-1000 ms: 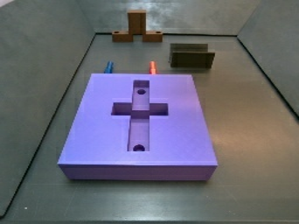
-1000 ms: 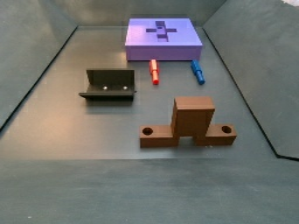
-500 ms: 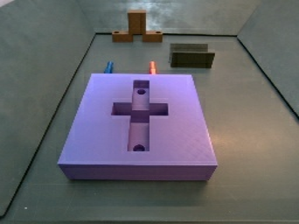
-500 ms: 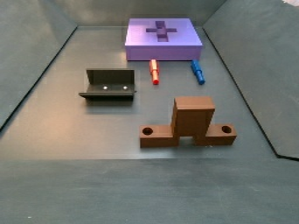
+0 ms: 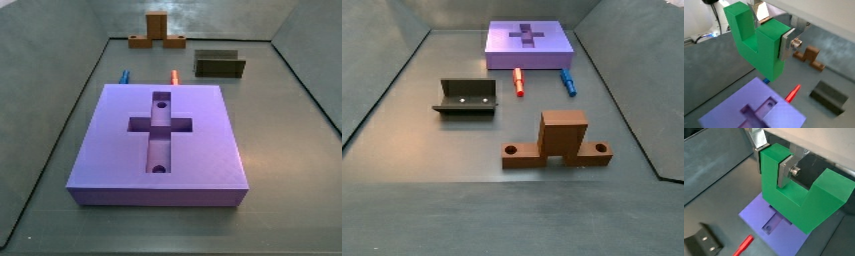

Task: Pick up the green object. Move up. Place the green object on the fixture. Regrasp the green object. Move to above the board. Insert the green object.
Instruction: Move to above the board, then insert the green object.

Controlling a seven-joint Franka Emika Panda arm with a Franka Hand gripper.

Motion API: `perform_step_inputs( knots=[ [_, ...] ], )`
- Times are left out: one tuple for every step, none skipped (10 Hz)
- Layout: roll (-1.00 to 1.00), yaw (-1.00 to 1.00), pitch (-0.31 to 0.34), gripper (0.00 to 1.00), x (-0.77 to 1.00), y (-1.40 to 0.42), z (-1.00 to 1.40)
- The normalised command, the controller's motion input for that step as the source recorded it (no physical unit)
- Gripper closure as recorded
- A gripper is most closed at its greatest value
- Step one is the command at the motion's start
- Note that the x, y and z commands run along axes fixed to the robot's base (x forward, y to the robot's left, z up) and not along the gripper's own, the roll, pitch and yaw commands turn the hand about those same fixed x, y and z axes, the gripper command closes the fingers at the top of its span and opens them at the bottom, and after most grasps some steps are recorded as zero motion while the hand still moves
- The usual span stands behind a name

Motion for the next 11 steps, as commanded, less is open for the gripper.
perform_step_inputs(
  knots=[
    [-0.45,-0.01,-0.052,1.00,-0.06,0.02,0.00],
    [-0.24,0.00,-0.039,1.00,-0.04,0.01,0.00],
    [-0.04,0.03,-0.034,1.00,0.13,-0.30,-0.37],
    [0.00,0.15,-0.139,1.00,0.21,-0.40,-0.66],
    [-0.04,0.34,-0.190,1.00,0.34,-0.44,-0.77],
    [-0.08,0.42,-0.111,1.00,0.46,-0.36,-0.85],
    [-0.07,0.41,-0.076,1.00,0.47,-0.19,-0.95],
    [-0.04,0.37,-0.063,1.00,0.38,0.00,-1.00],
    [-0.03,0.33,-0.064,1.00,0.36,0.00,-1.00],
    [-0.04,0.14,-0.066,1.00,0.37,0.14,-1.00],
    [-0.06,-0.10,-0.040,1.00,0.49,0.42,-0.91]
  ],
)
